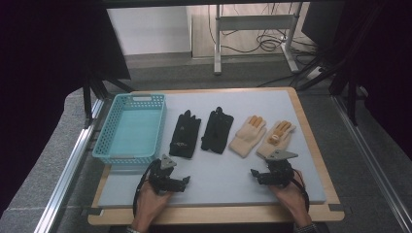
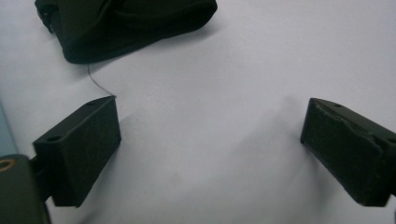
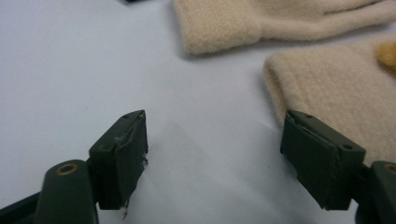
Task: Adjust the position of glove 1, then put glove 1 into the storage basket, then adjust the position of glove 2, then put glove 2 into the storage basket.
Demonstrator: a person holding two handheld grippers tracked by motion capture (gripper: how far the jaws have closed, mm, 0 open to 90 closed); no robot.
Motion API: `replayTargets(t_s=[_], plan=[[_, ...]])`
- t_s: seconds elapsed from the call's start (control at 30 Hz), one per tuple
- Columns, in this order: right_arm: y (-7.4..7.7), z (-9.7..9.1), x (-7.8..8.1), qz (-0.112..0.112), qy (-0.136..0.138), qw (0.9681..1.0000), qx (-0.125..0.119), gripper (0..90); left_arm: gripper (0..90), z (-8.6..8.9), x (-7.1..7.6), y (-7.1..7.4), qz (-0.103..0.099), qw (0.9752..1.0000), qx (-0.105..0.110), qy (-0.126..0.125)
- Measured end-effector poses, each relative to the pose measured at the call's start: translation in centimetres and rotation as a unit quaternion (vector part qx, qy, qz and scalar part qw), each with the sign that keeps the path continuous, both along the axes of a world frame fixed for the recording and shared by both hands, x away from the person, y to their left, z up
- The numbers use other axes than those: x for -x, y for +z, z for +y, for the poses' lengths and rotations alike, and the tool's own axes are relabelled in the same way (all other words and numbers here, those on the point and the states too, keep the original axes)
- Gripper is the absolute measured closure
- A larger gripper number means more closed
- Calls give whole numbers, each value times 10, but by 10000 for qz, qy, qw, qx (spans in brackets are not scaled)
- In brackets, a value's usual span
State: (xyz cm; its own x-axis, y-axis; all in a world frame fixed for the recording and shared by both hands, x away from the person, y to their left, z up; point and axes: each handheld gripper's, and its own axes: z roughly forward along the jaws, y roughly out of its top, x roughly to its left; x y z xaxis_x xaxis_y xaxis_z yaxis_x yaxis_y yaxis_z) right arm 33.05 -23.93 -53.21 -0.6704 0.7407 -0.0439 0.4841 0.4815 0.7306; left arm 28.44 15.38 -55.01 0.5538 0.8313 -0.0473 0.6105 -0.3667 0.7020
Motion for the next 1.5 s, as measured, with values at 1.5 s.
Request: replayTargets(t_s=[1.5], plan=[[6,18,4,74,57,10000,-34,177,65,2,8,-4,-159,9997,109,137]])
